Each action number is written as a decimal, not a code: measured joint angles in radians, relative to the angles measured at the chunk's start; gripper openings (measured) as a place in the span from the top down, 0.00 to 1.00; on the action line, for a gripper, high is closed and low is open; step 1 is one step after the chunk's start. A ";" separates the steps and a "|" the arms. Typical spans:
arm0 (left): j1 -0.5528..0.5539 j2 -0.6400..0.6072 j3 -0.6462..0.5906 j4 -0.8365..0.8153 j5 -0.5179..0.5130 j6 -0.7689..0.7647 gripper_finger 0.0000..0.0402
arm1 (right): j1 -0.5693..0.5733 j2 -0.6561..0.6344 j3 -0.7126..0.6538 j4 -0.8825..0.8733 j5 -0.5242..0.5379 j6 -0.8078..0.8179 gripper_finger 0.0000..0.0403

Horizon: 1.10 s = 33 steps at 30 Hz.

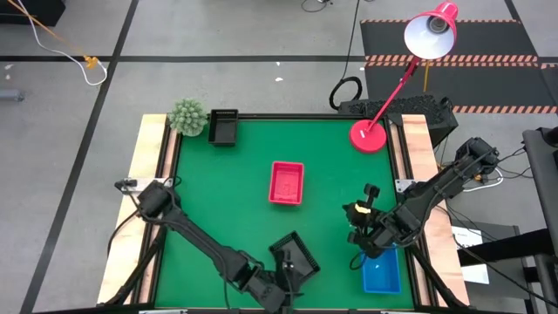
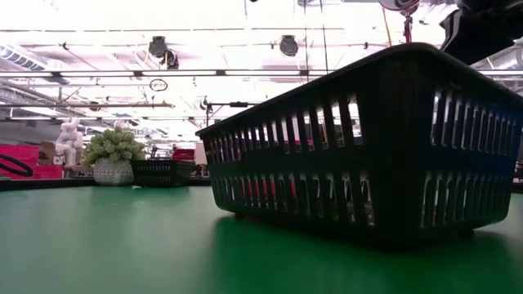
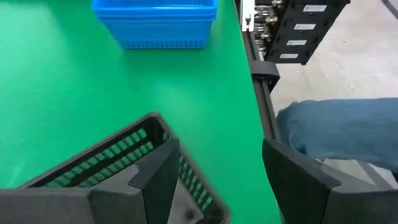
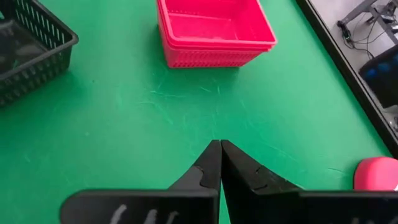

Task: Stack baskets by color
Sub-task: Stack the bottom black bin on the stacked black bins

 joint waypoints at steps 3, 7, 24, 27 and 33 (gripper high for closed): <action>0.002 0.051 0.042 -0.001 -0.023 -0.009 0.42 | 0.000 0.000 0.000 0.021 -0.006 0.011 1.00; 0.006 0.088 0.056 0.000 -0.038 -0.083 0.42 | 0.000 0.000 0.000 0.045 -0.033 0.015 1.00; 0.014 0.125 0.048 -0.072 -0.045 -0.270 0.44 | 0.074 0.000 0.000 0.154 -0.055 0.021 1.00; 0.013 0.134 0.047 -0.081 -0.034 -0.279 0.50 | 0.079 0.000 0.000 0.156 -0.055 0.020 1.00; 0.016 0.131 0.047 -0.099 -0.039 -0.285 0.70 | 0.080 0.001 0.001 0.160 -0.055 0.014 1.00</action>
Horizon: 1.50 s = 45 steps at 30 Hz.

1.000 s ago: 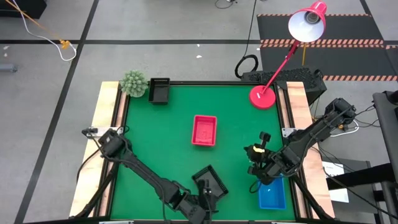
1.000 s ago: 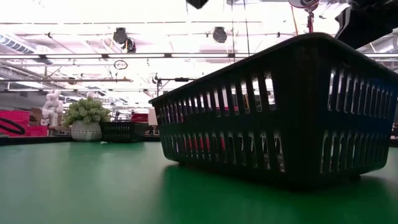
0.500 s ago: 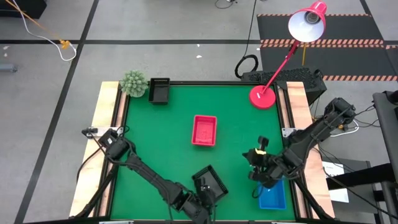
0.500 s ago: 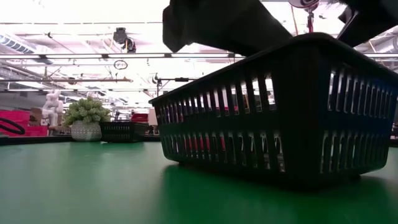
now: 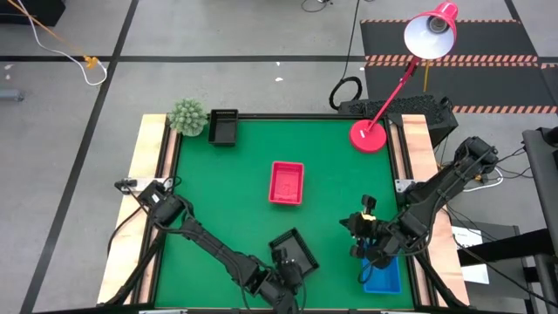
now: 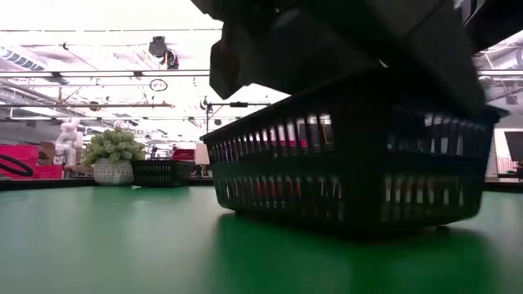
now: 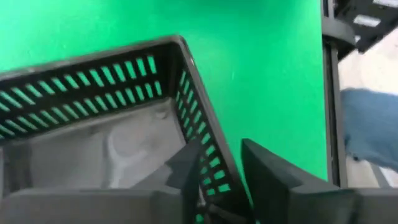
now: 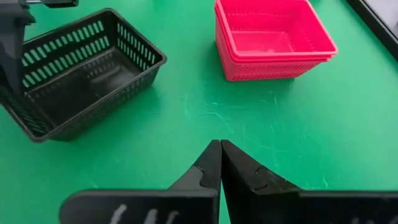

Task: Stack baskets by color
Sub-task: Stack the bottom black bin on the stacked black bins

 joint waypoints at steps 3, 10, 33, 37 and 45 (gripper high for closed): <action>0.002 0.000 0.000 -0.029 0.067 -0.009 0.82 | 0.003 0.000 0.000 0.000 0.000 0.000 1.00; -0.013 -0.044 0.001 -0.179 0.140 -0.020 0.97 | 0.030 0.000 0.000 0.001 0.001 0.000 1.00; 0.014 -0.583 0.000 -0.980 -0.201 0.569 0.98 | 0.038 0.000 -0.051 0.201 0.134 -0.233 1.00; 0.113 -0.690 -0.034 -1.002 -0.235 0.677 0.98 | 0.022 0.000 -0.090 0.281 0.185 -0.347 1.00; 0.371 -0.902 -0.279 -0.879 -0.216 0.858 0.98 | -0.030 0.000 -0.107 0.333 0.188 -0.462 1.00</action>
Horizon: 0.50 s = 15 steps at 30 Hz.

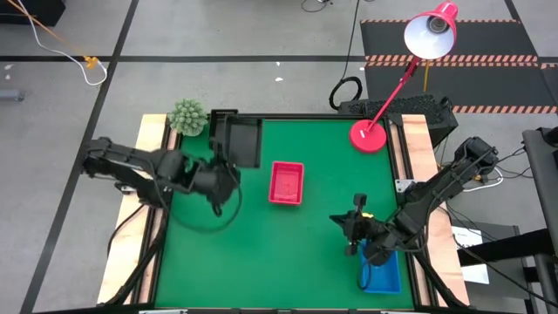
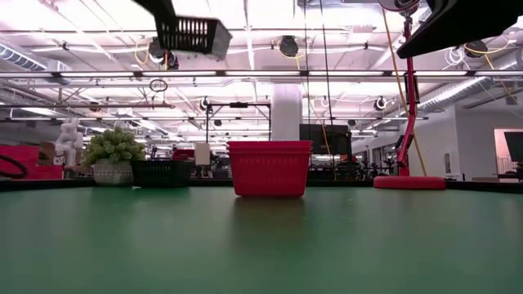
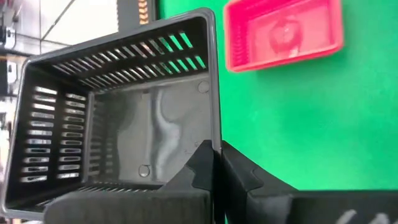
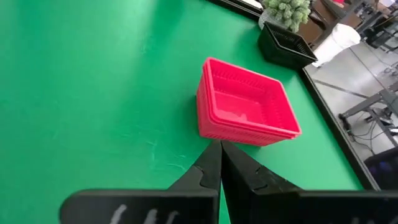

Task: Stack baskets by color
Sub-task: Stack the bottom black bin on the stacked black bins

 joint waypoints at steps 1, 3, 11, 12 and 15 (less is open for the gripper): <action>0.034 -0.032 -0.042 0.045 0.015 0.030 0.97 | -0.001 0.000 0.000 0.000 0.000 -0.007 1.00; 0.107 -0.092 -0.139 0.151 0.083 0.107 0.97 | -0.001 0.000 0.000 0.000 0.000 -0.022 1.00; 0.423 -0.269 -0.478 0.498 0.267 0.319 0.96 | -0.001 -0.014 0.000 -0.001 -0.001 -0.057 1.00; 0.465 -0.278 -0.508 0.520 0.286 0.322 0.95 | -0.001 -0.018 0.000 -0.002 -0.001 -0.058 1.00; 0.577 -0.286 -0.579 0.569 0.349 0.364 0.97 | -0.001 -0.037 0.000 -0.006 -0.002 -0.065 1.00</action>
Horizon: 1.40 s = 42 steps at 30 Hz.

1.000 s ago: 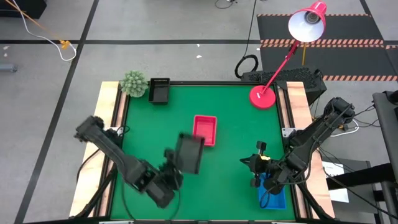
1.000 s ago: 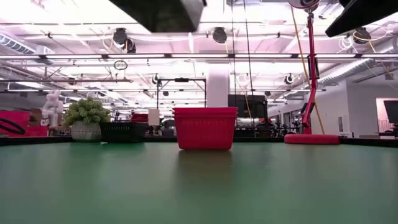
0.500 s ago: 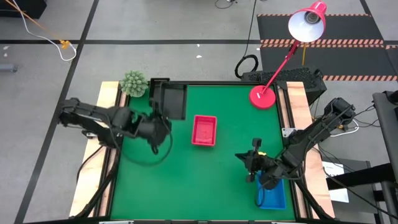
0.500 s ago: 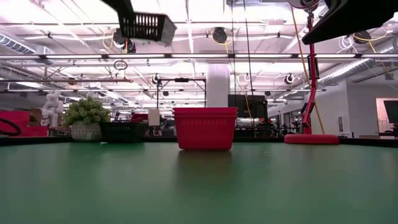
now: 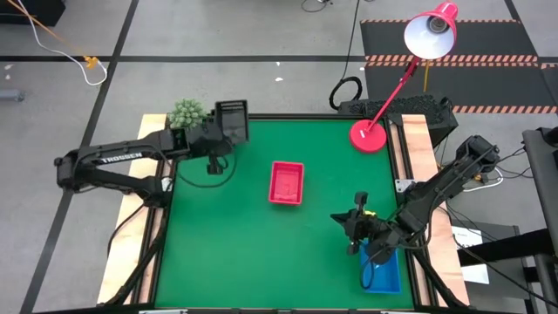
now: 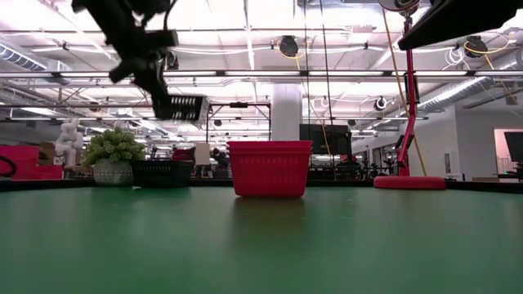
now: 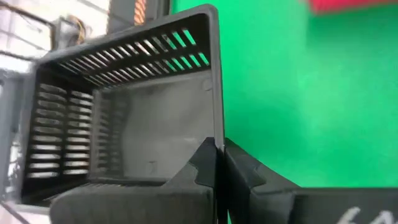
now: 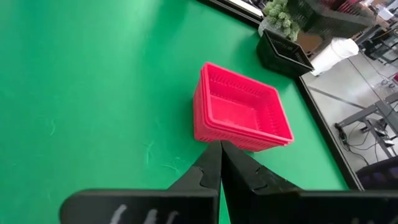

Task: Stack baskets by color
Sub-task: Stack the bottom black bin on the stacked black bins

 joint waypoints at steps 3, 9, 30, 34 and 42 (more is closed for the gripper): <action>0.084 0.000 -0.060 0.071 0.038 0.057 0.98 | 0.000 -0.020 0.000 -0.005 0.000 0.000 1.00; 0.174 0.000 -0.135 0.184 0.050 0.185 0.97 | 0.002 -0.053 -0.001 -0.015 -0.003 0.000 1.00; 0.377 0.064 -0.147 0.117 0.229 0.413 0.99 | 0.003 -0.054 -0.001 -0.022 -0.055 0.003 1.00; 0.397 0.066 -0.147 0.118 0.230 0.436 0.96 | 0.003 -0.053 -0.001 -0.022 -0.057 0.003 1.00; 0.450 0.069 -0.148 0.082 0.290 0.450 0.98 | 0.003 -0.053 -0.001 -0.022 -0.057 0.001 1.00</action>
